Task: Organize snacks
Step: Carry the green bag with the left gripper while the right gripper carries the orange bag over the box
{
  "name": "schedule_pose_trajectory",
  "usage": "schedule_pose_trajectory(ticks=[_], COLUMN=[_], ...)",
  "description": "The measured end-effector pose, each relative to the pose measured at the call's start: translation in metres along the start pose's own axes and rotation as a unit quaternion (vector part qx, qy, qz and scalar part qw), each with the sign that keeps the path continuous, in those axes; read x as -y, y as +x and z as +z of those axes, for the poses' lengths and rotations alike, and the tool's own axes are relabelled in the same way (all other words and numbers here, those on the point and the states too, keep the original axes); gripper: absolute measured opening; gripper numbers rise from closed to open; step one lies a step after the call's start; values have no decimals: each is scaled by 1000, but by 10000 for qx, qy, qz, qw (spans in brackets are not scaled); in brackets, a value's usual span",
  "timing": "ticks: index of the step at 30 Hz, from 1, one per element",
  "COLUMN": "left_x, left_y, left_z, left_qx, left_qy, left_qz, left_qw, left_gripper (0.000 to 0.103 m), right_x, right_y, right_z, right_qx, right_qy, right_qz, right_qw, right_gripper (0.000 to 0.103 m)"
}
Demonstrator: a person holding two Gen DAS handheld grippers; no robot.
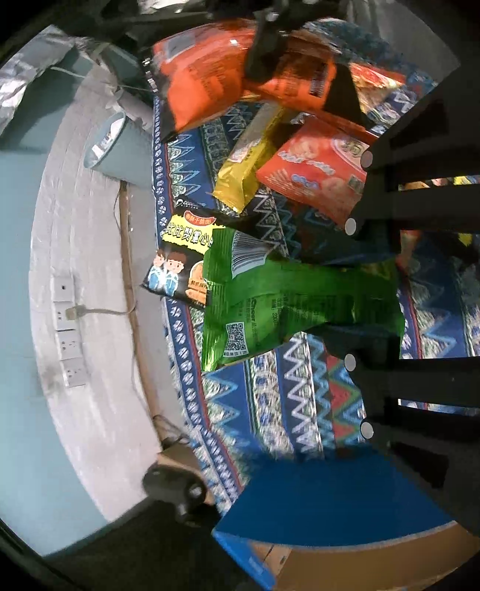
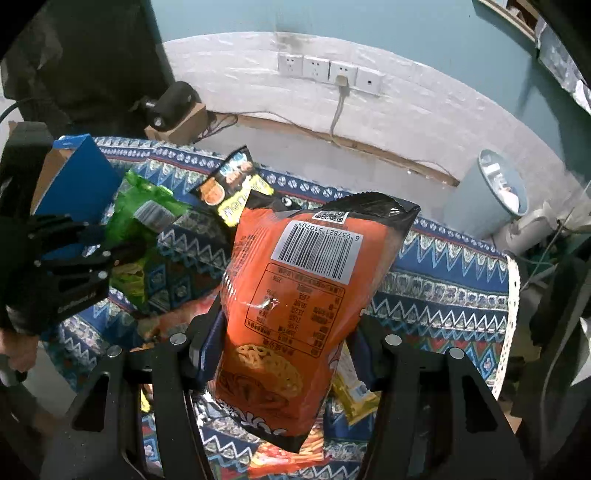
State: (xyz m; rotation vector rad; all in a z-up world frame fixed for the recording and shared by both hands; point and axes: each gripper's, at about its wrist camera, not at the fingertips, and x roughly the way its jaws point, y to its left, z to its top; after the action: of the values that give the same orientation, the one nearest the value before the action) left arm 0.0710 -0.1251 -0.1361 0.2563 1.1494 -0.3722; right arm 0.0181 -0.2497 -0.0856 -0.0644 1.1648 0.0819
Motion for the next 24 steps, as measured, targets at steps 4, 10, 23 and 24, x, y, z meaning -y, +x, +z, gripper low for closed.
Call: schedule_pose_trajectory(ticks=[4, 10, 23, 24], left_x=[0, -2, -18, -20], left_y=[-19, -50, -117, -121], left_z=[-7, -17, -40, -42], left_qx=[183, 534, 1138, 1179], left_qy=[140, 365, 463, 459], left_qz=[86, 426, 722, 739], left_qw=[9997, 9970, 9898, 9892], left_gripper=[26, 26, 26, 26], right_x=[-9, -23, -63, -67], right_y=[-10, -24, -52, -55], right_z=[3, 8, 20, 21], right_qx=[114, 246, 522, 542], right_qy=[-58, -156, -363, -393], right_qz=[-28, -47, 92, 116], right_qw=[9999, 9996, 9979, 9977], right_gripper=[58, 58, 58, 58])
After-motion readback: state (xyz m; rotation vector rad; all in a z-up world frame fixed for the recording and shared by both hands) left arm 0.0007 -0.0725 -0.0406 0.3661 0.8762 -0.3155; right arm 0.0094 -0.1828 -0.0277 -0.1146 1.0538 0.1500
